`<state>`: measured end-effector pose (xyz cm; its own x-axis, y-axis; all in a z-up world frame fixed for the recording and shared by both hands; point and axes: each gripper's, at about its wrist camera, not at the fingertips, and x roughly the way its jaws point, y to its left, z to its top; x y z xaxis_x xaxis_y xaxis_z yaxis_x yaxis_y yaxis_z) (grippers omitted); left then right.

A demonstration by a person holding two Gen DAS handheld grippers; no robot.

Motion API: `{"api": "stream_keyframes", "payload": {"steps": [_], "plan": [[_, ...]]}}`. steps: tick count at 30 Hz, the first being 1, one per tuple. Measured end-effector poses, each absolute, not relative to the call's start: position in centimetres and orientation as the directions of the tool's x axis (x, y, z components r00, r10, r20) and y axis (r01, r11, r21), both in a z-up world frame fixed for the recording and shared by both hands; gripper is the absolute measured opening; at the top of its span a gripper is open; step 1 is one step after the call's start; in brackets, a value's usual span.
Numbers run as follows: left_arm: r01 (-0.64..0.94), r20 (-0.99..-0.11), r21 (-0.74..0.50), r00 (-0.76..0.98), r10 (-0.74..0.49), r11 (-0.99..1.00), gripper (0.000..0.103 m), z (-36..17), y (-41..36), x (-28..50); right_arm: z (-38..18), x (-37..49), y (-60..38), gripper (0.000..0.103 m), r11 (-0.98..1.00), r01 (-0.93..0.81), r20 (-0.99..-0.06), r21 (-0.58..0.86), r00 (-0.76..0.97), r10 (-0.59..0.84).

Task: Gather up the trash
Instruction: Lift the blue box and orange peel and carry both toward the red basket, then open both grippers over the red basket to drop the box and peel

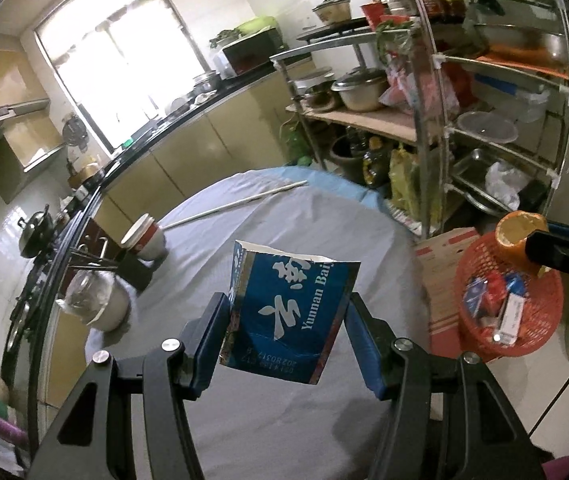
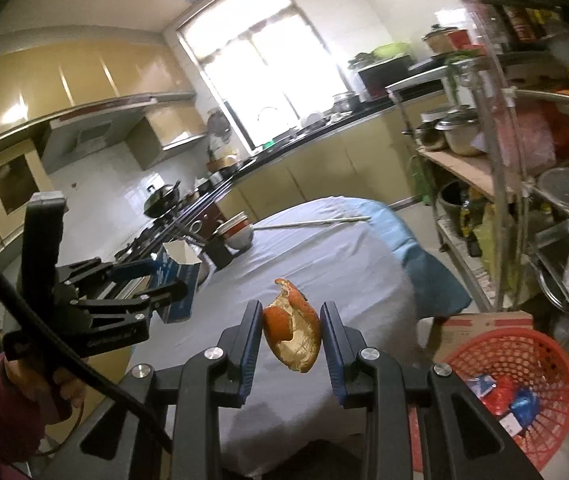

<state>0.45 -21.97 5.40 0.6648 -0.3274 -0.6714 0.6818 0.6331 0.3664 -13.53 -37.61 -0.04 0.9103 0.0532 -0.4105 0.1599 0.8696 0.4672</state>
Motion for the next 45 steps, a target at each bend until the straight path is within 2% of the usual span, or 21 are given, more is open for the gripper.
{"api": "stream_keyframes", "payload": {"steps": [12,20,25,32,45], "plan": [[0.737,-0.697,0.288,0.599,-0.394,0.611,0.061,4.5,-26.0,-1.7,-0.7,-17.5,-41.4,0.032,0.830,0.259,-0.409,0.495,0.912,-0.041],[0.838,-0.725,0.127,0.443,-0.527,0.530,0.061,3.6,-29.6,-4.3,-2.2,-21.0,-44.7,0.032,0.780,0.353,-0.428,0.516,0.895,-0.123],[0.884,-0.728,0.073,0.364,-0.581,0.462,0.061,2.9,-32.0,-6.2,-3.6,-23.4,-47.1,0.032,0.732,0.429,-0.456,0.530,0.871,-0.181],[0.919,-0.748,0.036,0.286,-0.599,0.393,0.061,1.3,-35.2,-8.5,-5.3,-26.2,-49.6,0.033,0.673,0.503,-0.486,0.542,0.841,-0.237],[0.940,-0.776,-0.010,0.207,-0.596,0.341,0.061,-1.3,-38.5,-9.9,-6.9,-27.4,-50.9,0.034,0.628,0.536,-0.502,0.565,0.827,-0.254]]}}
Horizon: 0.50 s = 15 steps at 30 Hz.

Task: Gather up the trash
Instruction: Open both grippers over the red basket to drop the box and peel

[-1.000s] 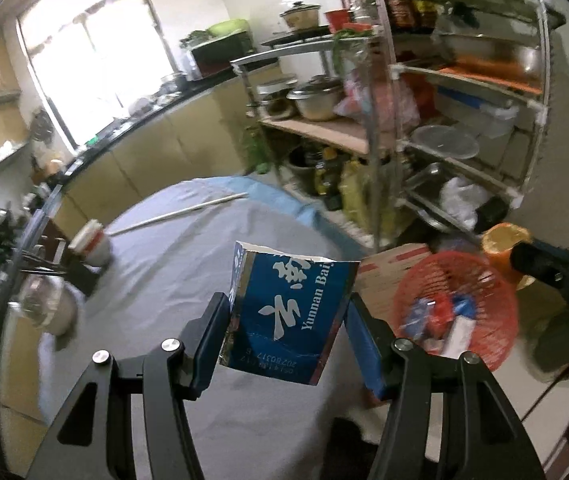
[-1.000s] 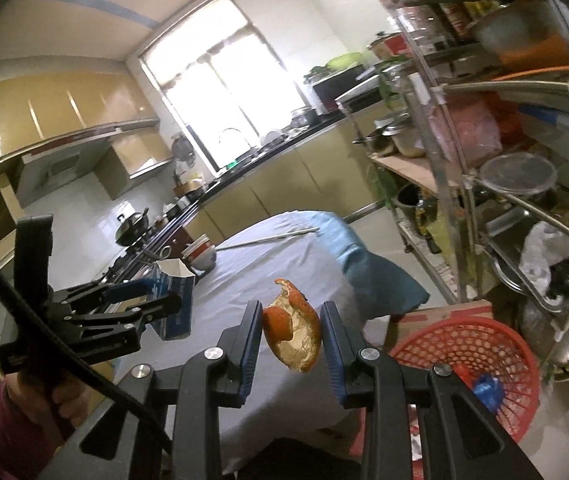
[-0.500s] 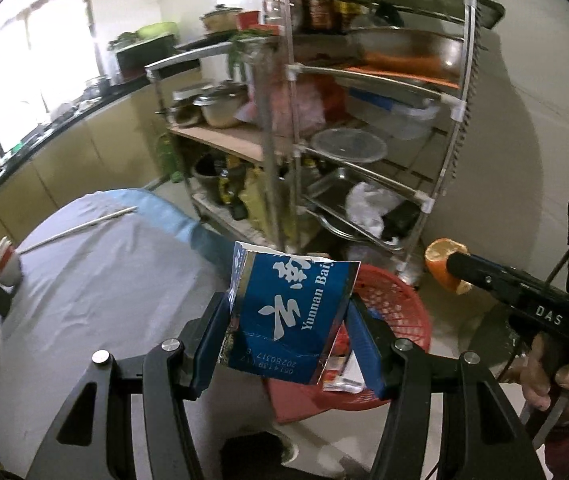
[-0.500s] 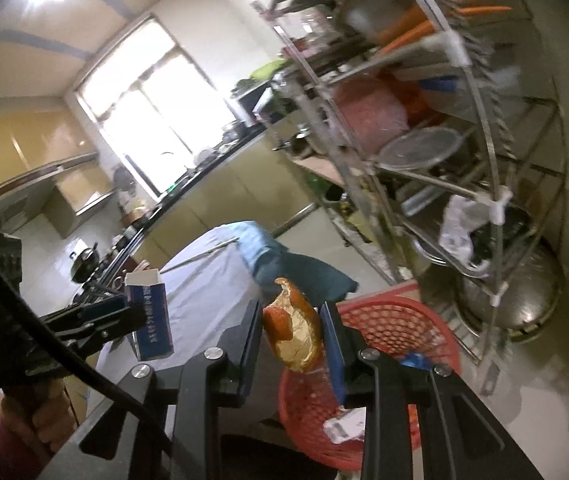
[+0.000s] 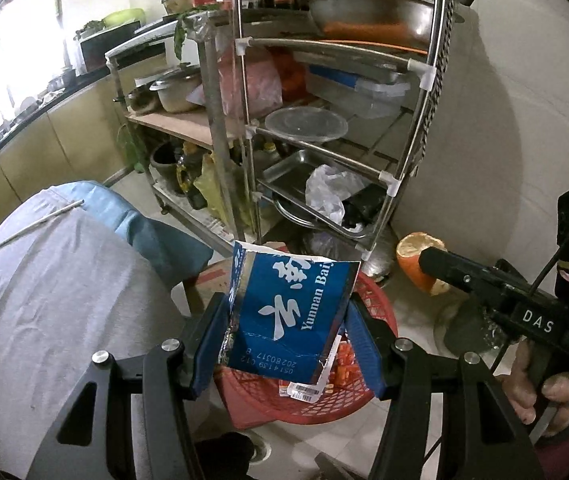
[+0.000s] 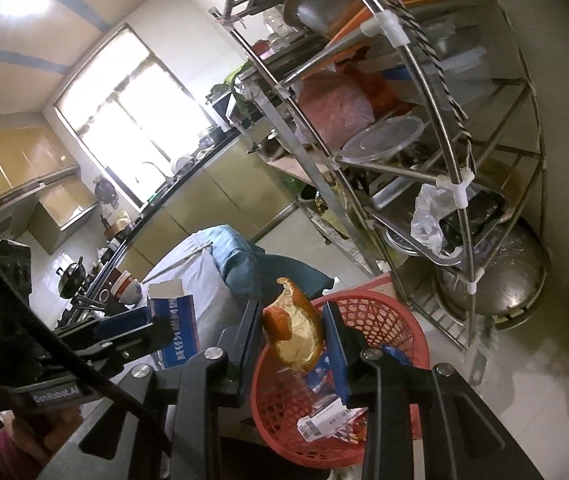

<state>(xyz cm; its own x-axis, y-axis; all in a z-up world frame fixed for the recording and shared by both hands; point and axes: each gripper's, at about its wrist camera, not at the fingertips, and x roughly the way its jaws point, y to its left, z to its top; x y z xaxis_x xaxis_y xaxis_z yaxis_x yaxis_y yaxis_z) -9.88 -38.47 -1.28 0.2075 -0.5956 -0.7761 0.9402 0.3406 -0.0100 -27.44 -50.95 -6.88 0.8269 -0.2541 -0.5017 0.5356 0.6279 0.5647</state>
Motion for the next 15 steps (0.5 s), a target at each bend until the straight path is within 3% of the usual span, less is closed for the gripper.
{"api": "stream_keyframes", "payload": {"steps": [15], "plan": [[0.941,-0.799,-0.018,0.190,-0.571,0.338,0.061,-3.2,-39.8,-9.7,-7.5,-26.7,-51.6,0.034,0.616,0.526,-0.497,0.587,0.834,-0.239]]}}
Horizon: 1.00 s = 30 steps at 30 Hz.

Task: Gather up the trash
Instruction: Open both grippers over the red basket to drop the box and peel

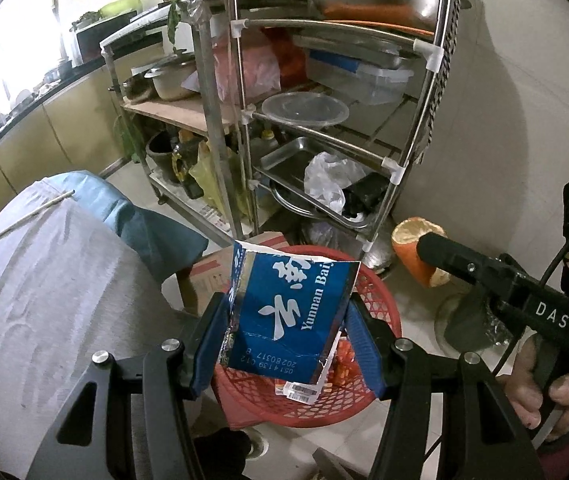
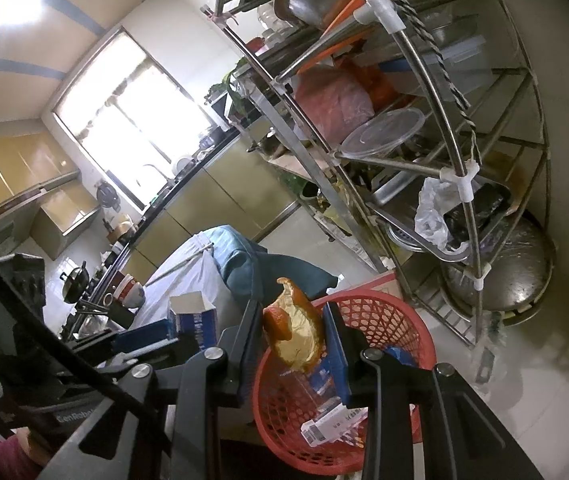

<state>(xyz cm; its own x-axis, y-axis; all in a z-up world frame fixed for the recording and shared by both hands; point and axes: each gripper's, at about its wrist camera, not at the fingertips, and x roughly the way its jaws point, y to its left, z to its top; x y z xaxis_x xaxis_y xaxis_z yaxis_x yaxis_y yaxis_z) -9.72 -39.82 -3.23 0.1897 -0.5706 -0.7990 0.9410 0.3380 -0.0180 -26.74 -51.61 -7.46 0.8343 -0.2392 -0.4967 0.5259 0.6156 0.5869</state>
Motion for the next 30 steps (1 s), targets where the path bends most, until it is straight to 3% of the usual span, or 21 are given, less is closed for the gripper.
{"api": "stream_keyframes", "payload": {"steps": [30], "plan": [[0.946,-0.811,-0.107,0.095,-0.577,0.307,0.061,-4.6,-40.1,-8.8,-7.9,-24.7,-52.4,0.038,0.588,0.514,-0.512,0.625,0.838,-0.189]]}}
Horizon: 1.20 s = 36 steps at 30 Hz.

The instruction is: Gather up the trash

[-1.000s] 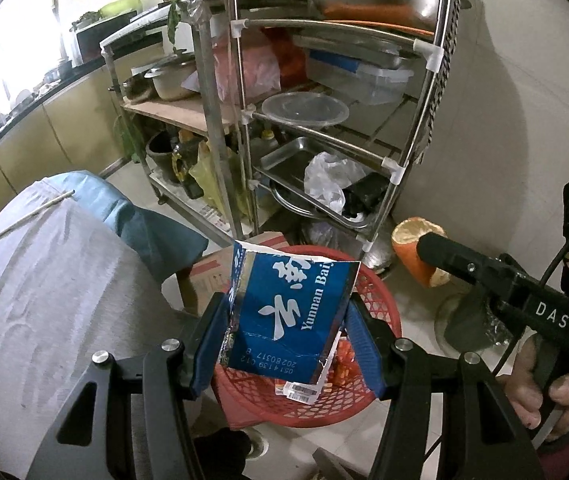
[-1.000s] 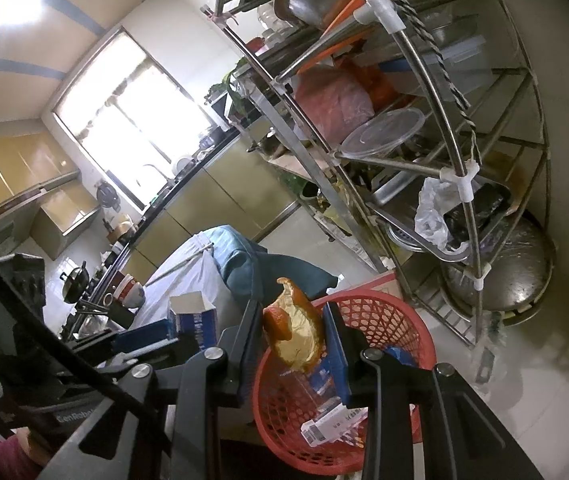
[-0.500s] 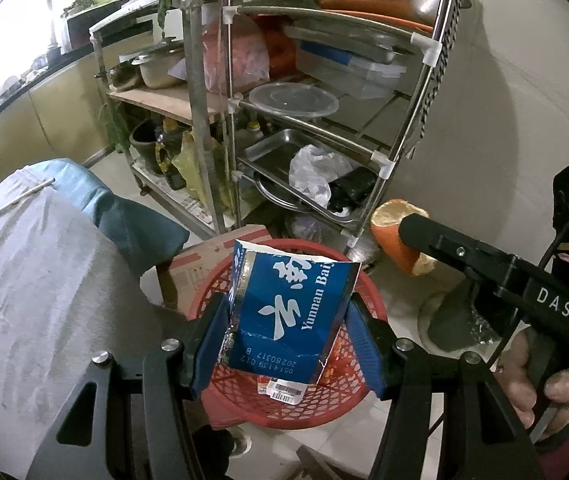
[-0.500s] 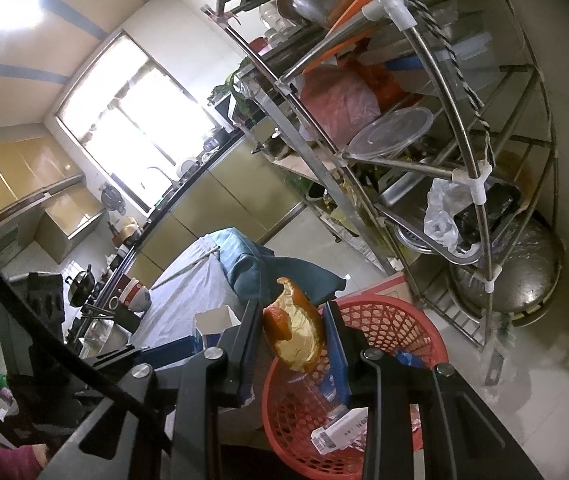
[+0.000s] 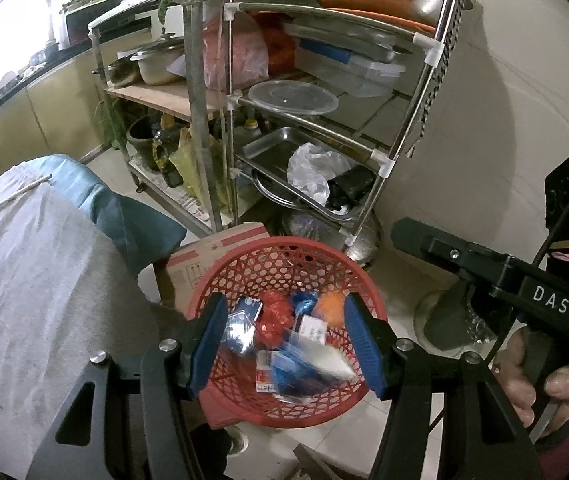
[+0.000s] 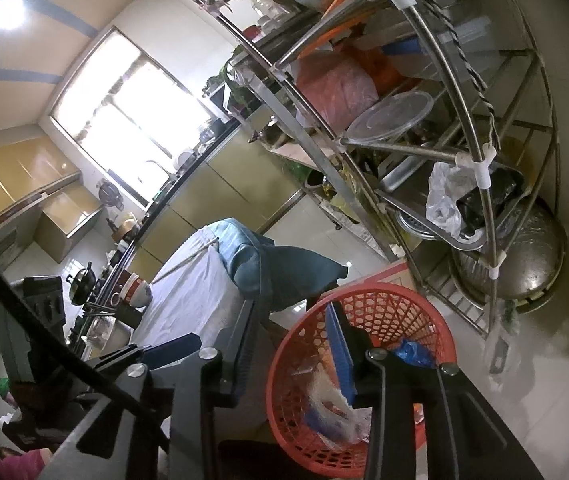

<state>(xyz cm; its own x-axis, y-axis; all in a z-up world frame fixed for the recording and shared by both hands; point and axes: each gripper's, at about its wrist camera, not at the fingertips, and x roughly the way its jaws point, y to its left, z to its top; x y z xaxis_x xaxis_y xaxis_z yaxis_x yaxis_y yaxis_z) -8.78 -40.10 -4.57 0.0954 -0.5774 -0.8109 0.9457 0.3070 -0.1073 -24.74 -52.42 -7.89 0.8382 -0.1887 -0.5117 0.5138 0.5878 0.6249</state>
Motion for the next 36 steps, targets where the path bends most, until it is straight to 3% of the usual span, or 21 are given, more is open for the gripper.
{"api": "stream_keyframes", "payload": {"steps": [13,18,20,29,33,35,36], "plan": [[0.901,-0.798,-0.010,0.254,-0.546,0.433,0.065,-3.4,-37.4,-7.2,-7.2,-24.3,-51.2,0.038,0.610,0.497,-0.508,0.617,0.844,-0.175],[0.844,-0.757,0.073,0.394,-0.522,0.531,0.067,-1.6,-34.7,-5.7,-6.7,-23.2,-50.0,0.038,0.636,0.477,-0.509,0.607,0.848,-0.150],[0.821,-0.738,0.092,0.436,-0.515,0.564,0.076,-0.7,-33.5,-5.0,-6.3,-22.6,-49.3,0.038,0.651,0.466,-0.509,0.599,0.850,-0.140],[0.715,-0.679,0.119,0.564,-0.469,0.689,0.076,2.3,-27.3,-2.2,-3.8,-19.7,-45.2,0.038,0.735,0.407,-0.512,0.543,0.854,-0.094],[0.622,-0.649,0.165,0.653,-0.391,0.765,0.077,3.1,-23.9,-0.8,-2.3,-17.5,-42.5,0.038,0.789,0.358,-0.512,0.499,0.857,-0.065],[0.555,-0.613,0.214,0.717,-0.332,0.804,0.087,3.6,-21.9,-0.2,-1.8,-16.3,-41.2,0.047,0.811,0.332,-0.511,0.482,0.858,-0.048],[0.535,-0.600,0.226,0.735,-0.316,0.814,0.090,3.7,-21.1,0.0,-1.4,-15.6,-40.3,0.062,0.823,0.315,-0.509,0.473,0.860,-0.037]]}}
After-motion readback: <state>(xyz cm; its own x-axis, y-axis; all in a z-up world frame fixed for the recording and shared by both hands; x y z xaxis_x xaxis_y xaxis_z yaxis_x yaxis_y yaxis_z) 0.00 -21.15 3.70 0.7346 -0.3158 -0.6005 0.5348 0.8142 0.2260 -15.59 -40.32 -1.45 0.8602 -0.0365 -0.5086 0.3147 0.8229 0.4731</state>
